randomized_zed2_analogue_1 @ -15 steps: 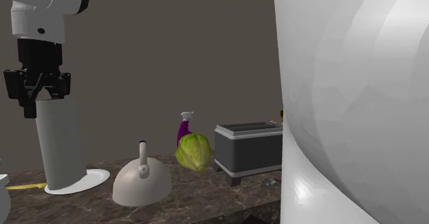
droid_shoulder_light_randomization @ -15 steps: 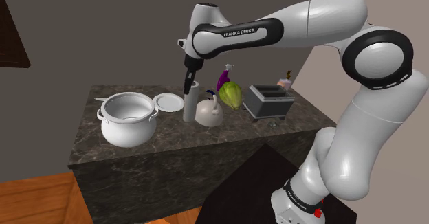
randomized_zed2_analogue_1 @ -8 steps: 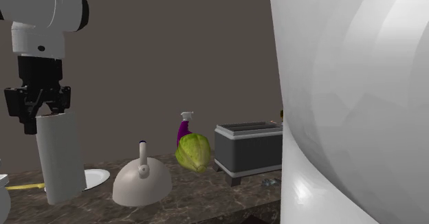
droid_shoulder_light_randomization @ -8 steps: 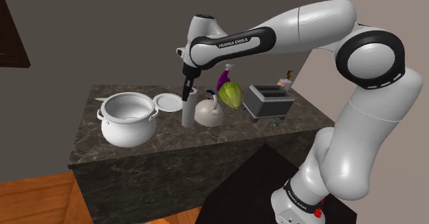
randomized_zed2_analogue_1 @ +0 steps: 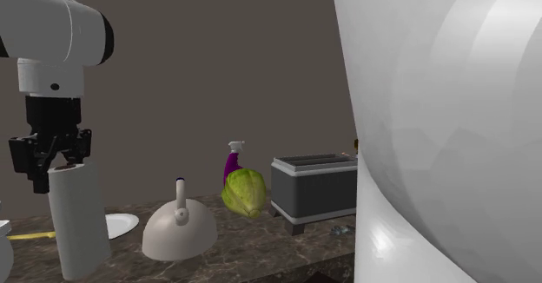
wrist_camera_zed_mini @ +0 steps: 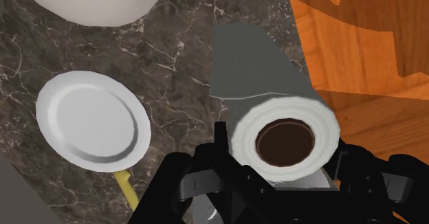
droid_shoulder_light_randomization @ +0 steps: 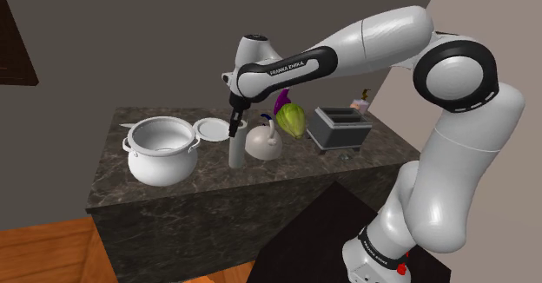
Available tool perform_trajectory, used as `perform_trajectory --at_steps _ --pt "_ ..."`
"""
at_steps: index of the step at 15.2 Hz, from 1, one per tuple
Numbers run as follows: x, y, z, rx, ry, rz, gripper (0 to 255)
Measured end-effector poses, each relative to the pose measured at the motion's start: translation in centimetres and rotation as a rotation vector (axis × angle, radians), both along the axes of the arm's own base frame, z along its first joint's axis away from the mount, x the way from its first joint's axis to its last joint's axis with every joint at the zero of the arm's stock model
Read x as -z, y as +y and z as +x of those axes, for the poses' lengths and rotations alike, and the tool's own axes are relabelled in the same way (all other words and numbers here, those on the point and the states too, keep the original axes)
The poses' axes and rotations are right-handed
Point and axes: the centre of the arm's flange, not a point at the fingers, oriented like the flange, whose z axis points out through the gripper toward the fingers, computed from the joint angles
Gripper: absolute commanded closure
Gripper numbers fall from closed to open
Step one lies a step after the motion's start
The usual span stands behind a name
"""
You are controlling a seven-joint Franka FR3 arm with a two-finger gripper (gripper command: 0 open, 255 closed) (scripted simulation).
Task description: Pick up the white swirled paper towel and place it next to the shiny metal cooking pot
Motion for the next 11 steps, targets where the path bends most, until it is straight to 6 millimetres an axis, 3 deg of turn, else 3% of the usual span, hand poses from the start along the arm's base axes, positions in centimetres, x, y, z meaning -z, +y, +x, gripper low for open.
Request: perform_trajectory --at_steps 6,11 --pt "3.3 0.1 -0.1 0.0 0.0 0.0 255" --pt "3.7 0.1 -0.1 0.0 0.0 0.0 255"
